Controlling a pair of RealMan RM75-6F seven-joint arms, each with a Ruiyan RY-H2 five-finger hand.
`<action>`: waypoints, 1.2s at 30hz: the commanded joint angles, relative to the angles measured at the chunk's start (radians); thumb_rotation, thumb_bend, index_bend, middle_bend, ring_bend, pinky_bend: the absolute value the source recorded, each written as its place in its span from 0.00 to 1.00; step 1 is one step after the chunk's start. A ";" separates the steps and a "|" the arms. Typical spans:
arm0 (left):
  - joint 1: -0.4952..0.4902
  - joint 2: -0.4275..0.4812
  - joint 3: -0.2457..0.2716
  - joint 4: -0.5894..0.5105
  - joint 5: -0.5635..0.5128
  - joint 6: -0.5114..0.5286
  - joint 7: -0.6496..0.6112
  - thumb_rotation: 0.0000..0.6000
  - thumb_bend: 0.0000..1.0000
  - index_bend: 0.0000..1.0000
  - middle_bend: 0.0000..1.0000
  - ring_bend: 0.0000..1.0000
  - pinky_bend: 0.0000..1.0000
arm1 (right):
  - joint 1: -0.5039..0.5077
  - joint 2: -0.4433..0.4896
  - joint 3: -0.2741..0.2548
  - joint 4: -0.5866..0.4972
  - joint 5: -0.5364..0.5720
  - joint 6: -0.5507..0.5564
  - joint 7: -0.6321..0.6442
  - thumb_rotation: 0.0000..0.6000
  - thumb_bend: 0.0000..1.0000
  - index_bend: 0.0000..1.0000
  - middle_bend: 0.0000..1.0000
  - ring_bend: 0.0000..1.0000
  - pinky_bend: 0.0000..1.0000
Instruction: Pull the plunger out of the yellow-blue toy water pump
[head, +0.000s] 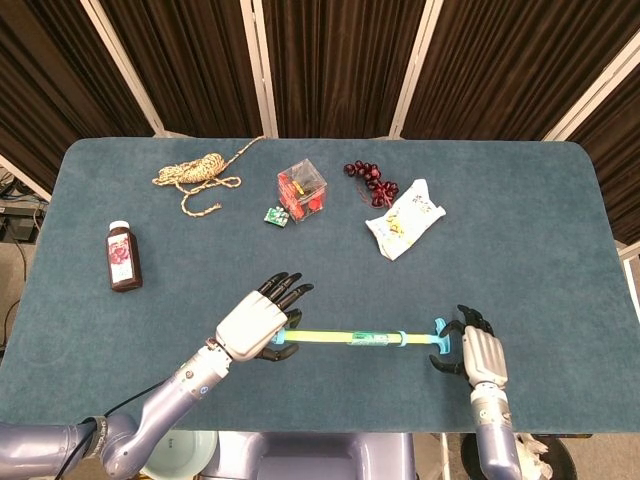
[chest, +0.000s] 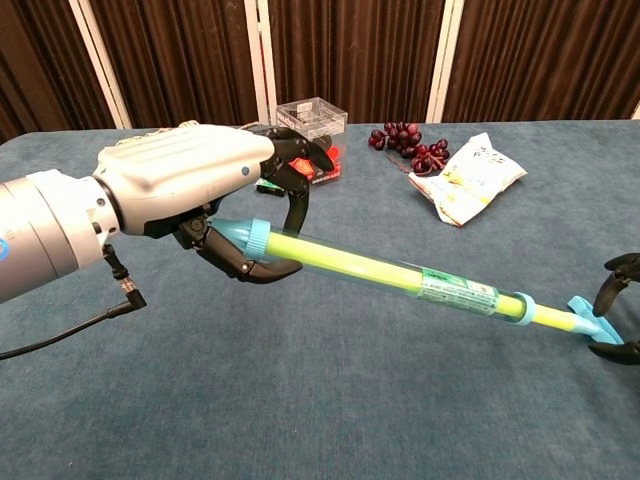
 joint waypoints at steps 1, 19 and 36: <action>-0.002 -0.004 -0.002 0.003 -0.003 -0.001 -0.004 1.00 0.39 0.62 0.10 0.01 0.11 | 0.005 -0.009 0.002 0.005 0.004 -0.002 -0.005 1.00 0.27 0.49 0.12 0.04 0.09; -0.018 -0.005 -0.013 0.013 -0.012 -0.009 -0.017 1.00 0.39 0.62 0.10 0.01 0.11 | 0.016 -0.051 0.004 0.041 0.033 -0.004 -0.009 1.00 0.34 0.48 0.12 0.04 0.09; -0.025 0.000 -0.009 -0.003 -0.005 -0.008 -0.015 1.00 0.39 0.62 0.10 0.01 0.11 | 0.032 -0.046 0.045 0.037 0.040 0.017 -0.012 1.00 0.34 0.46 0.12 0.04 0.09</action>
